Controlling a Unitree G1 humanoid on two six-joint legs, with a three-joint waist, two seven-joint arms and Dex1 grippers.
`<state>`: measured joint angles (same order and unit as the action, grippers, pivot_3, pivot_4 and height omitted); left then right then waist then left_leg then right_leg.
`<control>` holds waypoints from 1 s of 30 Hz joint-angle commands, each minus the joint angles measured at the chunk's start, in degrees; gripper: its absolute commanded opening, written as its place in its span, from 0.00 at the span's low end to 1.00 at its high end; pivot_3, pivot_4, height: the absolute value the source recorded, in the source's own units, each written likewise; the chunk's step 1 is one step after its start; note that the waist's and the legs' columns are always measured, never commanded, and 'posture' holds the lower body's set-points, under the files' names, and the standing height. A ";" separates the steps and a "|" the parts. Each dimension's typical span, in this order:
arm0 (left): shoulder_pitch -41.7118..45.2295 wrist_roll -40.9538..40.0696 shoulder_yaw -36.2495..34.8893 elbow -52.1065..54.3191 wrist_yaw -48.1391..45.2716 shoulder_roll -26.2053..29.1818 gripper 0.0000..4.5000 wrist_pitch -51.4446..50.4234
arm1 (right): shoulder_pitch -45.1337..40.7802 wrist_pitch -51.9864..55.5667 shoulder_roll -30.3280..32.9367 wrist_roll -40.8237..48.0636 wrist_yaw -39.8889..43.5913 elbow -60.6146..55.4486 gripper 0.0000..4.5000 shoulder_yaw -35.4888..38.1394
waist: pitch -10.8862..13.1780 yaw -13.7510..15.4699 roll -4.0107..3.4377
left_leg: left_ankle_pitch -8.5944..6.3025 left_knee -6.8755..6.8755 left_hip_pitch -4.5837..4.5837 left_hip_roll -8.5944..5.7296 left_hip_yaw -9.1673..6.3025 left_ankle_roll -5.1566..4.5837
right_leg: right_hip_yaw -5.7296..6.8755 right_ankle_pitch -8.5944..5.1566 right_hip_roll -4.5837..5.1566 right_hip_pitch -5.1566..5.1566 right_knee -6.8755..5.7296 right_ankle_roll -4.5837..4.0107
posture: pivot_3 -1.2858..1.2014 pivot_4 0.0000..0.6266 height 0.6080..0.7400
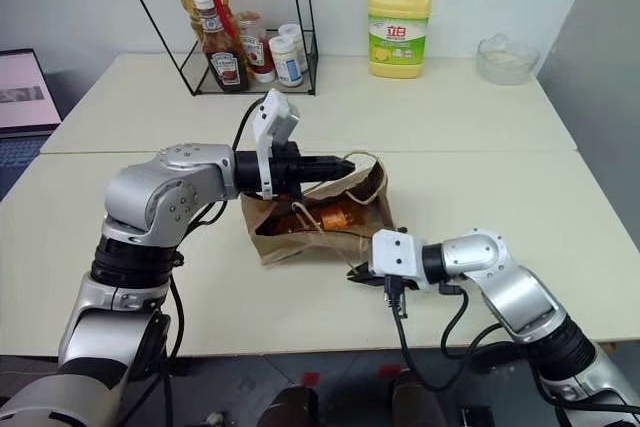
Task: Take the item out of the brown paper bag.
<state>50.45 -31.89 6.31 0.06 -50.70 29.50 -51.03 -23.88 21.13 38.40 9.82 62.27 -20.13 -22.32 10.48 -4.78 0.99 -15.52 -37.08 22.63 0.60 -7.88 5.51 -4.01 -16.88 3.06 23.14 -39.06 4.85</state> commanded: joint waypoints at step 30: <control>5.31 3.23 -3.09 -0.69 -3.56 4.45 0.00 17.67 | 2.05 2.30 0.80 0.78 1.89 3.92 0.01 -1.27 | 0.00 0.01 0.00 | 0.01 0.01 0.00 0.00 0.01 0.02 | 0.00 0.00 0.00 0.01 0.02 0.00 | 0.52 0.24 1.00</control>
<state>53.57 -29.00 7.73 -4.19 -53.59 31.72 -38.01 -24.63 20.32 37.79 12.09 61.99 -19.67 -20.02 10.48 -4.78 1.00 -15.51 -37.07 22.63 0.60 -7.87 5.53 -4.02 -16.88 3.06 23.15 -39.04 4.85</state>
